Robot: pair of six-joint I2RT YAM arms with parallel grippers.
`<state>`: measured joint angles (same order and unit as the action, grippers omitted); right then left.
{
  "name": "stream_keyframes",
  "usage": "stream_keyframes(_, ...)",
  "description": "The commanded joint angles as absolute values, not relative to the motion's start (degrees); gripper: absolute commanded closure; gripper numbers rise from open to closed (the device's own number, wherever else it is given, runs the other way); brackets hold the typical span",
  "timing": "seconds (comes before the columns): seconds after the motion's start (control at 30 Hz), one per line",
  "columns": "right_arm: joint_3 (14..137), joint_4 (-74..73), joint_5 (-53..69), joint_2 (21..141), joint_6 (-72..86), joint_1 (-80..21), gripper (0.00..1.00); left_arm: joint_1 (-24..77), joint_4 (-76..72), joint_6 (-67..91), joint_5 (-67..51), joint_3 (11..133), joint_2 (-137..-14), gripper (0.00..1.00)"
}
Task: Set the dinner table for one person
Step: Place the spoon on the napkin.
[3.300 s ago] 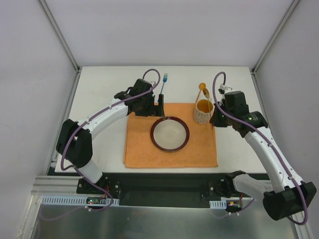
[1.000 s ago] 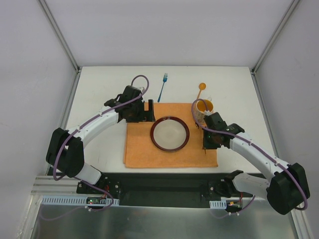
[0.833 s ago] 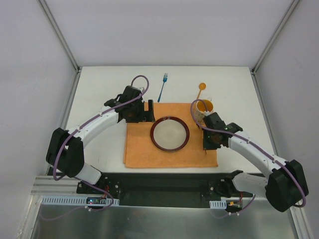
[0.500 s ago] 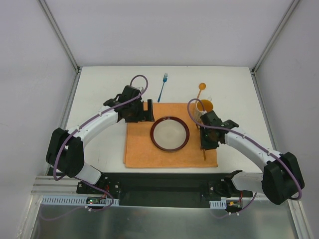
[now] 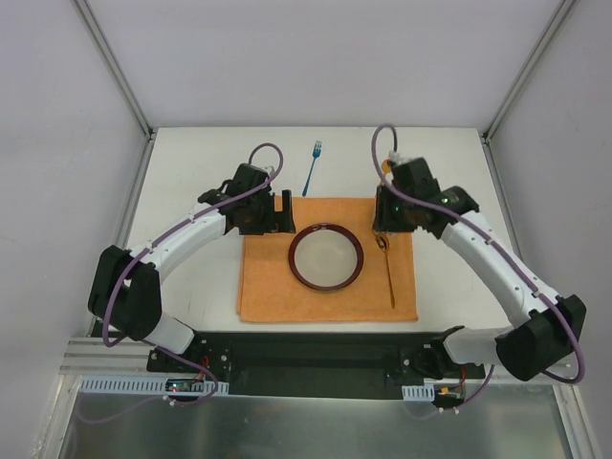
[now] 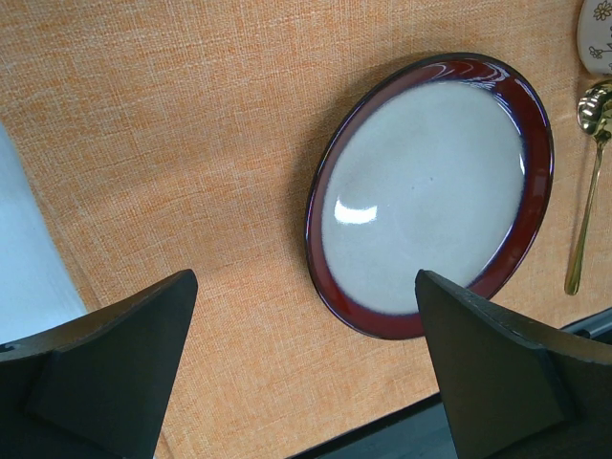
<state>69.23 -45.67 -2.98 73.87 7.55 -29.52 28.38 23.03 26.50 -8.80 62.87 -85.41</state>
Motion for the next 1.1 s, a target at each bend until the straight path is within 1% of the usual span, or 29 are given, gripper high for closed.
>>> stream_keyframes(0.0, 85.58, -47.2, -5.18, 76.37, 3.87, -26.29, 0.54, 27.69, 23.38, 25.14, -8.97, 65.39, -84.38, 0.01)
stream_keyframes(0.03, 89.96, -46.85, -5.62, 76.99, 3.08, -25.58, 0.53, 27.69, 23.29, 25.14, -8.96, 65.56, -84.29, 0.01)
stream_keyframes(0.17, 94.48, -43.87, -7.03, 79.18, 0.71, -19.35, 0.42, 27.25, 23.38, 25.14, -8.7, 65.83, -83.67, 0.01)
stream_keyframes(0.23, 95.09, -43.68, -7.56, 81.11, 0.44, -16.19, 0.36, 27.07, 23.64, 25.14, -8.79, 65.74, -83.58, 0.01)
stream_keyframes(0.33, 94.31, -42.8, -8.26, 85.68, -3.51, -13.37, 0.25, 26.63, 24.34, 25.22, -7.91, 64.95, -82.62, 0.01)
stream_keyframes(0.43, 91.59, -39.47, -6.77, 91.13, -4.4, -11.09, 0.21, 25.76, 25.13, 25.4, -6.94, 63.29, -80.34, 0.01)
stream_keyframes(0.57, 91.4, -34.64, -2.48, 100.34, -3.78, -7.92, 0.21, 25.31, 25.93, 26.71, -7.47, 59.51, -76.21, 0.01)
stream_keyframes(0.67, 93.86, -31.48, -0.97, 104.49, -3.52, -6.24, 0.22, 25.31, 26.28, 27.6, -8.17, 57.05, -73.83, 0.01)
stream_keyframes(0.77, 97.37, -29.01, -0.44, 109.59, -3.69, -5.45, 0.23, 25.23, 27.33, 27.51, -7.74, 55.9, -72.34, 0.01)
stream_keyframes(0.93, 103.17, -24.97, 4.3, 116.79, -3.25, -5.19, 0.23, 25.31, 29.35, 27.77, -6.77, 54.58, -70.23, 0.01)
stream_keyframes(1.07, 107.57, -23.73, 11.66, 121.98, -2.82, -4.83, 0.23, 25.31, 30.58, 28.12, -6.42, 54.14, -69.52, 0.01)
